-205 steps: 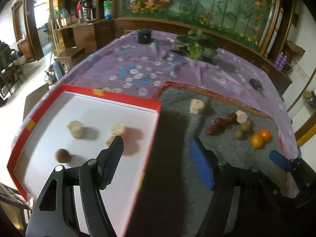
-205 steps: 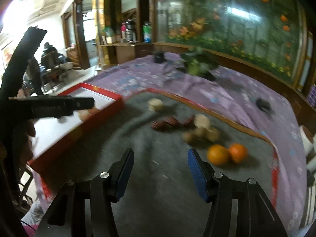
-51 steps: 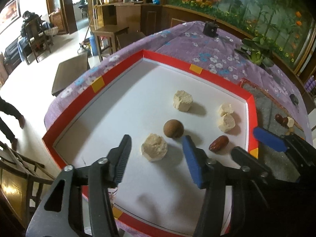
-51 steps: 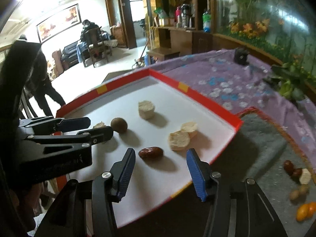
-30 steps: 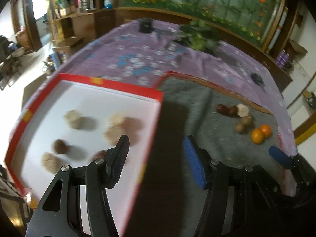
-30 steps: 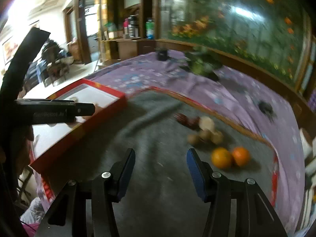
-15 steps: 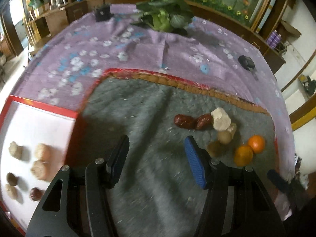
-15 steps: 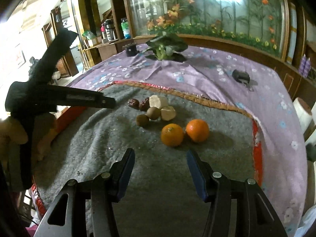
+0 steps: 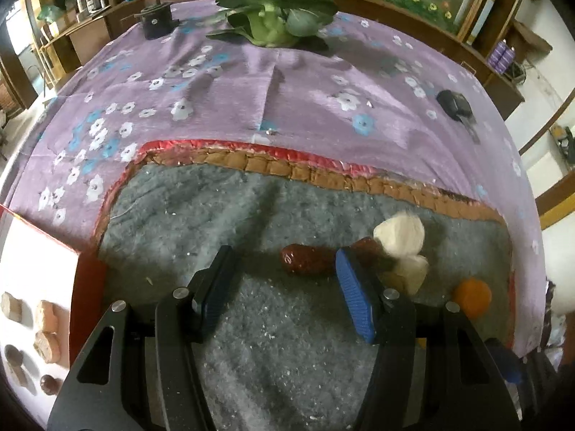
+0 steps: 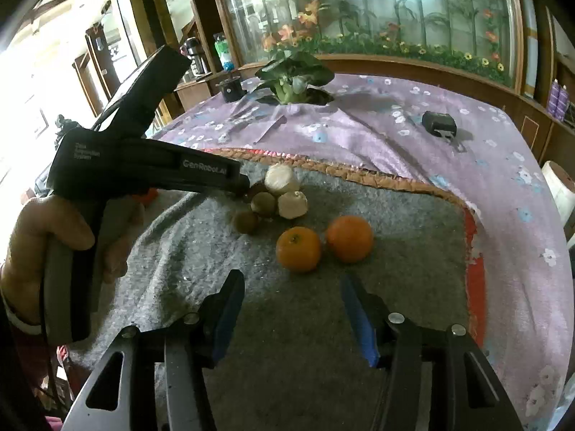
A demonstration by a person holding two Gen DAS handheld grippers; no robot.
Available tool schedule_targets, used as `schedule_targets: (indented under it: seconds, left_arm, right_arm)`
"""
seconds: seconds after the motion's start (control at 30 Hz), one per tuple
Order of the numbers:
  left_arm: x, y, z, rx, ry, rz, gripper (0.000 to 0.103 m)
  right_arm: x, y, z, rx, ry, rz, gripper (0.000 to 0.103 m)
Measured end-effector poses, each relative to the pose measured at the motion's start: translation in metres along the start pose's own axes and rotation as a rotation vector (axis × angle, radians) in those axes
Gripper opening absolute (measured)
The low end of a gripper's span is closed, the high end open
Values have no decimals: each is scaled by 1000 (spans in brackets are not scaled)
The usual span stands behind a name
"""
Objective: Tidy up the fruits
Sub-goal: 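Withdraw both open tools from the tray toward the felt, then grasp a red date with left tool while right tool grasps a brown ball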
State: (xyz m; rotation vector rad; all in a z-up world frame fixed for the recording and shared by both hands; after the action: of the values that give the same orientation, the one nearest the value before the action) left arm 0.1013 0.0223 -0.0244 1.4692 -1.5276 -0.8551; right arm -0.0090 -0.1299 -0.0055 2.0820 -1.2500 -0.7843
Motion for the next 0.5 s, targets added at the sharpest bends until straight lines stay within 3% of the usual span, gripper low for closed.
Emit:
schedule_targets:
  seconds: [0.13,0.27,0.37,0.5]
  left_arm:
    - [-4,-5,-1,-8,7,14,54]
    - [-5,-2,2,2,-13,61,27]
    - [-11,5,4,15,-2,48,26]
    - [-23,22,10,35,29,65,26]
  right_arm:
    - [-2,-1,-1,3,5,-15,55]
    - [-11,1,-3,14,15,-52,55]
    - [-23,-1,-5,13,19,-121,55]
    - [-45,-16,-10,-9,62,-146,50]
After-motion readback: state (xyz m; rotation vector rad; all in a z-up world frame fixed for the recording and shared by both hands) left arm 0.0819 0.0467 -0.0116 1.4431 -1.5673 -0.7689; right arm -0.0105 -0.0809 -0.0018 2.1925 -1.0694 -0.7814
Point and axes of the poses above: each gripper's, at about its wrist camera, not at the fingertips, and y roughly against the way its jaws point, x to its right, z to its underside, the point moved 5 cm from there along -y, roughly the way its jaws point, and after that the axes turned 1 degree about -x, right-handed, at the moved point
